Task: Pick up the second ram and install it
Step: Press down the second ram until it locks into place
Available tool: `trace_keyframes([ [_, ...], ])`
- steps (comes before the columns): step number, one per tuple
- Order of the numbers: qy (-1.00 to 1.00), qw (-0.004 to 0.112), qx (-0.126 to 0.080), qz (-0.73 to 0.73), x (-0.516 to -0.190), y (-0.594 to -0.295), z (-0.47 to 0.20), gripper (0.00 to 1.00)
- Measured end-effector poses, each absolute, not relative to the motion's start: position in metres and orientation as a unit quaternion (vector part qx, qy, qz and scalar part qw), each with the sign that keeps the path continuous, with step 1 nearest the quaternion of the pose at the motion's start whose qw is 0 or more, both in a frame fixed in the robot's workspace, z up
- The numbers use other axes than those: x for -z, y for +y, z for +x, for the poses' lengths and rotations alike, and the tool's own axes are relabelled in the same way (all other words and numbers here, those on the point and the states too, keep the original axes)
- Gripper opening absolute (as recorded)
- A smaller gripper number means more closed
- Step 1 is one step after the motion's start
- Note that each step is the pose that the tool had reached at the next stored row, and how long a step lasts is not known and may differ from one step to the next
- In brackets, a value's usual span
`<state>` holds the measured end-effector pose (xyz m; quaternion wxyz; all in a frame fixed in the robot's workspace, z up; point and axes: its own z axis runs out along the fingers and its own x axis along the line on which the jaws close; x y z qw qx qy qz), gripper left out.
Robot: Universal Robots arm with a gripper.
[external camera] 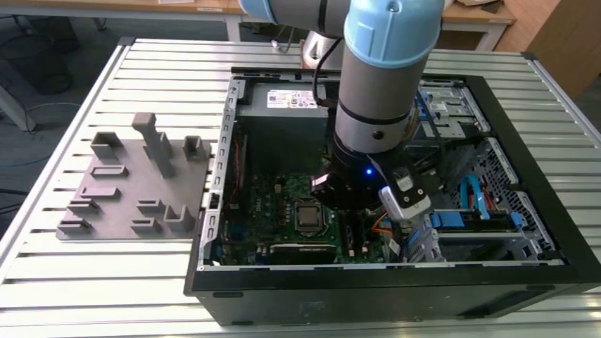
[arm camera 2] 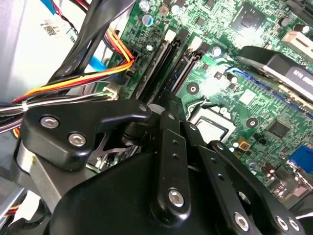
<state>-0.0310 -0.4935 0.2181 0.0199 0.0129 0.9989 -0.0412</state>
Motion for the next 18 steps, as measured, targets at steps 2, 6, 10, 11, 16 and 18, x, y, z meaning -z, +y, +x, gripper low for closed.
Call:
trace_keyframes([
  [2, 0.999, 0.019, 0.041, 0.013, -0.216, -0.494, -0.031, 0.11],
  [6, 0.999, 0.019, 0.042, 0.013, -0.215, -0.494, -0.031, 0.11],
  [10, 0.999, 0.019, 0.041, 0.013, -0.236, -0.494, -0.031, 0.11],
  [11, 0.999, 0.019, 0.041, 0.013, -0.239, -0.492, -0.031, 0.11],
  [16, 0.999, 0.019, 0.041, 0.012, -0.240, -0.484, -0.031, 0.11],
  [18, 0.999, 0.019, 0.041, 0.012, -0.241, -0.482, -0.031, 0.11],
])
